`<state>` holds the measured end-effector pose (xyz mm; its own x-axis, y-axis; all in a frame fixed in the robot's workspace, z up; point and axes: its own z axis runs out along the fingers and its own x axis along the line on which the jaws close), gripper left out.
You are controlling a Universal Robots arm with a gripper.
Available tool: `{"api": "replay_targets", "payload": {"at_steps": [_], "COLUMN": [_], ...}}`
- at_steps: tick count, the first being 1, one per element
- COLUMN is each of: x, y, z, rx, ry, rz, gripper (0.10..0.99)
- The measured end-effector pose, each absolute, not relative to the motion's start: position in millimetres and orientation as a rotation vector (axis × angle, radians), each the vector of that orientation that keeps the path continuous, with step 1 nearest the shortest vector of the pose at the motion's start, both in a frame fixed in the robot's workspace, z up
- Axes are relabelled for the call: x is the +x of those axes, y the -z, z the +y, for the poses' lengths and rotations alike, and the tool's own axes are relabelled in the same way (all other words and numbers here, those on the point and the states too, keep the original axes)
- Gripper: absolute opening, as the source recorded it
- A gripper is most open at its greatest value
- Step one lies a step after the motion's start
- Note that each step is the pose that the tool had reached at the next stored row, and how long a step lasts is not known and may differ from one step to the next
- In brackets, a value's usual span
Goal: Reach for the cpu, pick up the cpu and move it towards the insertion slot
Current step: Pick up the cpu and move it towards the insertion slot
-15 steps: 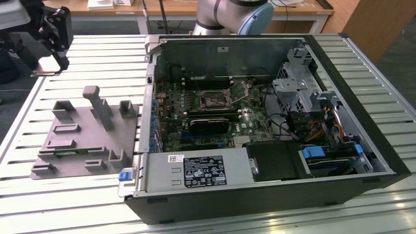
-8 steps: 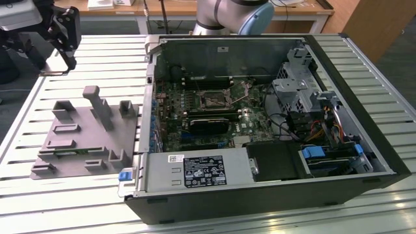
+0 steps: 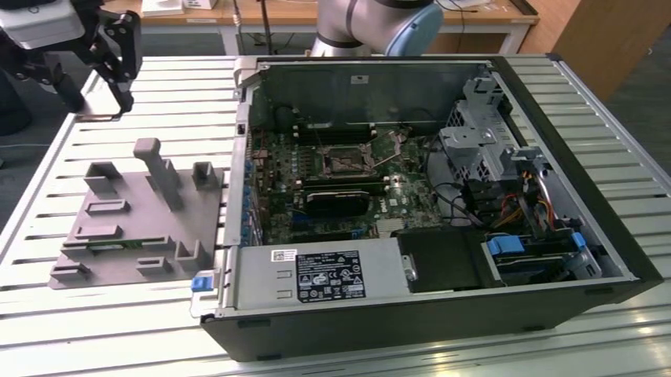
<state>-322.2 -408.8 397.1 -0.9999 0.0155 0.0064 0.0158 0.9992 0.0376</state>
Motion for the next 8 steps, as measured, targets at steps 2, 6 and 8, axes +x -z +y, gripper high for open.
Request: {"api": "replay_targets", "payload": {"at_steps": [2, 6, 8], "x": [-319, -312, -309], "y": [-397, -397, -397], "z": [-409, -409, -409], "rx": [-0.024, -0.024, -0.024], "ry": [0.059, 0.059, 0.059], "rz": [-3.135, -3.135, -3.135], "gripper": [0.541, 0.541, 0.541]}}
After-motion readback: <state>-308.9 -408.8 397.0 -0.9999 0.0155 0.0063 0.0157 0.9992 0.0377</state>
